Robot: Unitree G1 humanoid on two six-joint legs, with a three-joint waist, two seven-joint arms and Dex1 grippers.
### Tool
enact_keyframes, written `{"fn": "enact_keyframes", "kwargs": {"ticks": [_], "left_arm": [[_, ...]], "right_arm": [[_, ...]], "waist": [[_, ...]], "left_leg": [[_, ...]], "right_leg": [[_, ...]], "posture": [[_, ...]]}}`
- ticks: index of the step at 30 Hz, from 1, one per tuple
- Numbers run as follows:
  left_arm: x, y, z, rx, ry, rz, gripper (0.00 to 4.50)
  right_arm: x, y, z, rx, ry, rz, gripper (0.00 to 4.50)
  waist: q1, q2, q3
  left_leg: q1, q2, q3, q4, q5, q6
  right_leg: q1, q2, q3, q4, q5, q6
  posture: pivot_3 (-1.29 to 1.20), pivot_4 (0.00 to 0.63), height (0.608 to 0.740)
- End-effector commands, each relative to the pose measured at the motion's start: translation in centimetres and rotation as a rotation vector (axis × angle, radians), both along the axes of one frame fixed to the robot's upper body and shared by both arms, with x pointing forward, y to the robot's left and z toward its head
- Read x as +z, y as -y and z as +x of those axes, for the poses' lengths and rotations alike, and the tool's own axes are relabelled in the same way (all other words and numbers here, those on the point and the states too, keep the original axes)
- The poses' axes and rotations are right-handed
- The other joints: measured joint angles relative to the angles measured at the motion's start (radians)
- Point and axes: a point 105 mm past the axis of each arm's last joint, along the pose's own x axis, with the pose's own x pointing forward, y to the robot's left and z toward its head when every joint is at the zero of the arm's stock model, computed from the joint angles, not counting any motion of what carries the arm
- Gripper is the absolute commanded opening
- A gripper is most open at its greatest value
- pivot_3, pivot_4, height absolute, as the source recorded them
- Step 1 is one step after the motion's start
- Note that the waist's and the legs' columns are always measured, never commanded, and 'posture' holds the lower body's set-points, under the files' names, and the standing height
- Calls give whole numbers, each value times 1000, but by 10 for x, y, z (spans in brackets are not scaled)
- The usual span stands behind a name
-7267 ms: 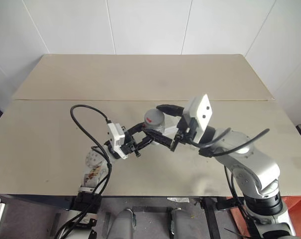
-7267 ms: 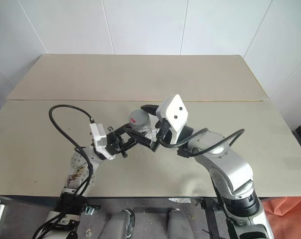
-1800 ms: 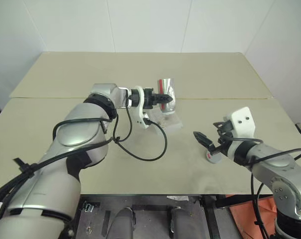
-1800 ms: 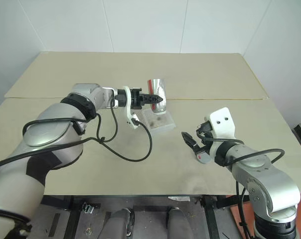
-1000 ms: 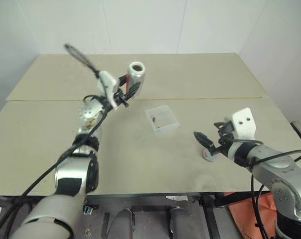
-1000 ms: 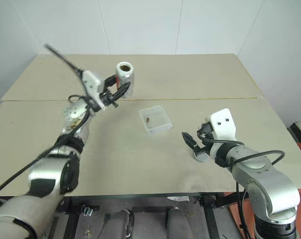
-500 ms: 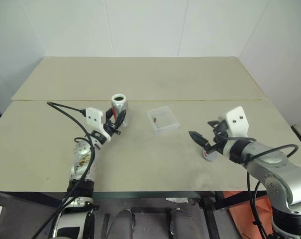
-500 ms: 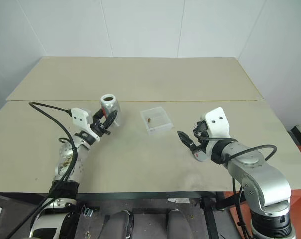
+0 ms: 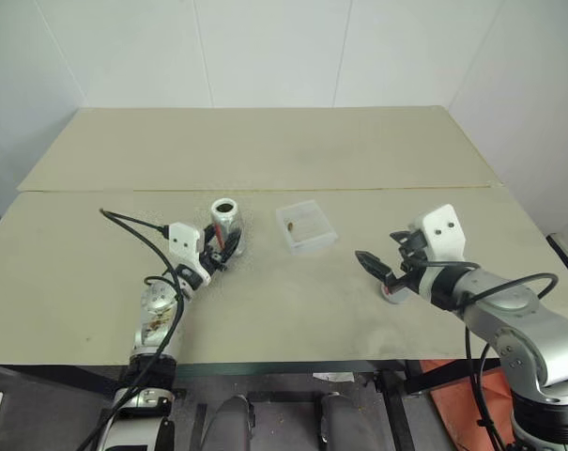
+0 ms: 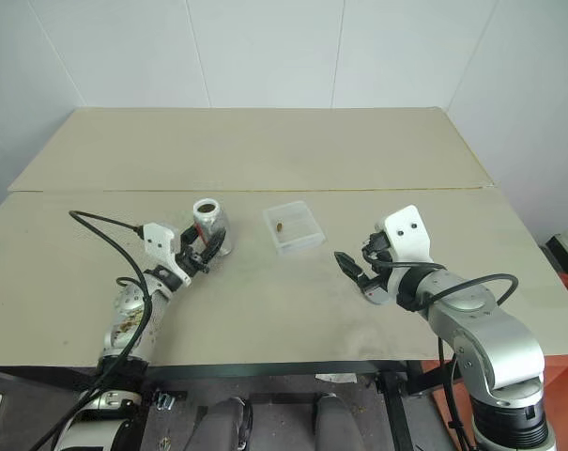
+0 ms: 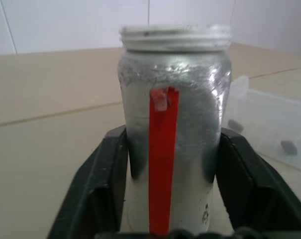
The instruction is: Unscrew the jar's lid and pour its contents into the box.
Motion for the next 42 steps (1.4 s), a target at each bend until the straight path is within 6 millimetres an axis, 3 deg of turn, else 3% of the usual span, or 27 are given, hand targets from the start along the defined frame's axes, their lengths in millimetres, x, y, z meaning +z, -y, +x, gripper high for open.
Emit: {"fn": "enact_keyframes", "kwargs": {"ticks": [1, 4, 12, 18, 23, 27, 30, 33, 42], "left_arm": [[11, -2, -1, 22, 40, -16, 3773], [11, -3, -5, 10, 49, 2, 4467], [15, -15, -28, -48, 86, 17, 4467], [20, -42, -60, -42, 106, 53, 4467], [51, -51, -99, -231, 139, 48, 4467], [76, -55, -114, -376, 140, 114, 4467], [88, -58, -124, -474, 130, 159, 4467], [101, -64, -139, -562, 106, 186, 4467], [107, -77, -156, -530, 82, 281, 4467]], "right_arm": [[14, 0, -2, 3, 73, -5, 4500], [14, 0, -1, 7, 72, -7, 4500], [14, -1, 0, 27, 61, -10, 4500], [13, -3, -8, 106, 52, -18, 4500], [23, 7, -27, 276, 71, -62, 4500], [29, 21, -40, 390, 68, -110, 4500], [31, 32, -35, 378, 71, -140, 4500], [37, 29, -32, 394, 91, -126, 4500], [33, 19, -50, 596, 23, -87, 4500]], "waist": [[1, 0, 0], [4, 0, 0], [-1, 0, 0], [-1, 0, 0], [3, 0, 0], [4, 1, 0], [1, 0, 0], [-8, 0, 0], [2, 0, 0]], "left_leg": [[0, 0, 0, 0, 0, 0], [-1, 0, 0, 0, 0, 0], [-1, 0, 1, -2, 0, 0], [-1, 1, 1, -4, 0, 0], [-2, 3, 2, -4, 0, -1], [-3, 4, 5, -5, -1, -1], [-3, 5, 9, -5, -1, -1], [-4, 7, 13, -5, -1, -1], [-4, 10, 18, -15, -2, -2]], "right_leg": [[0, 0, 0, 0, 0, 0], [0, 0, 0, -1, 0, 0], [-1, 0, 0, -2, -1, -2], [-2, -1, 0, -3, -4, -7], [-2, -2, -2, -5, -5, -7], [-2, -3, -2, -12, -5, -7], [-1, -4, -2, -15, -5, -7], [-4, -4, -1, -15, -5, -7], [-10, -3, -1, -15, -6, -10]], "posture": [[0, 150, 740], [0, 150, 740], [0, 150, 740], [0, 150, 740], [0, 150, 740], [0, 150, 740], [0, 150, 740], [0, 150, 740], [0, 150, 740]]}}
